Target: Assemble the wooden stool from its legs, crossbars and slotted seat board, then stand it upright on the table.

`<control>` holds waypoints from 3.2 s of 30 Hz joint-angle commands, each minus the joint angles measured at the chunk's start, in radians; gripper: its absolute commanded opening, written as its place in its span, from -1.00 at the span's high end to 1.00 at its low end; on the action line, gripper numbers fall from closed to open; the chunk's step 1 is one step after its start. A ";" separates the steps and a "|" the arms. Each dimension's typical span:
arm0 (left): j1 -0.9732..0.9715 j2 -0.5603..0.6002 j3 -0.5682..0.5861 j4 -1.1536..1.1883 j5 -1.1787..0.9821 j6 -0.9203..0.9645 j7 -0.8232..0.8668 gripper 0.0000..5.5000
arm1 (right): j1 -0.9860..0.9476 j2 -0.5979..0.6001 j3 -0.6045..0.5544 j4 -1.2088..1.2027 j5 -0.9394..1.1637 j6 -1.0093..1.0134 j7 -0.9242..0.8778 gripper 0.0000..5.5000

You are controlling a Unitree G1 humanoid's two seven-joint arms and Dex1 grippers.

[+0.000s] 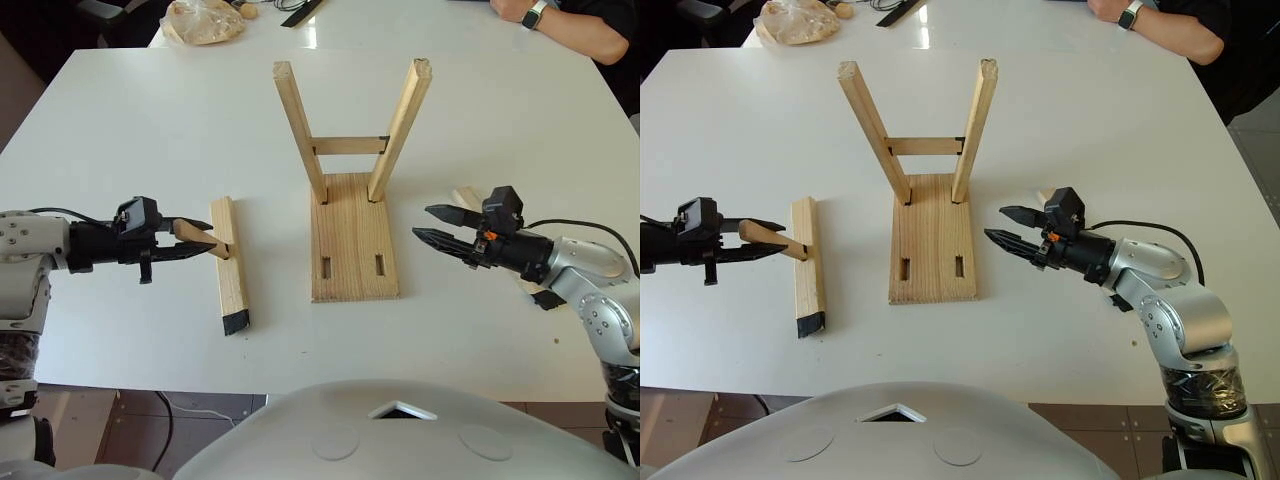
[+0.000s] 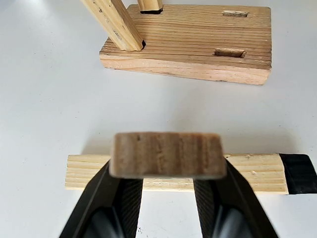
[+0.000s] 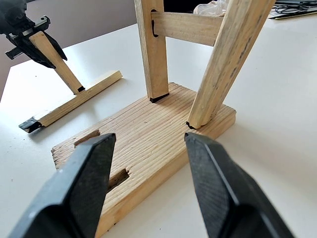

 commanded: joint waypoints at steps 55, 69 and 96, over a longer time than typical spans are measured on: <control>0.101 -0.200 0.269 -0.432 -0.635 0.418 0.493 -0.22 | -0.139 -0.050 0.072 0.141 -0.132 -0.071 0.113 0.07; 0.089 -0.305 0.181 -0.489 -0.685 0.526 0.591 -0.22 | -0.141 -0.043 0.087 0.144 -0.134 -0.082 0.105 0.07; 0.532 -0.172 -0.213 -0.661 -0.101 0.364 0.542 -0.22 | -0.090 -0.049 0.039 0.104 -0.118 -0.075 0.076 0.07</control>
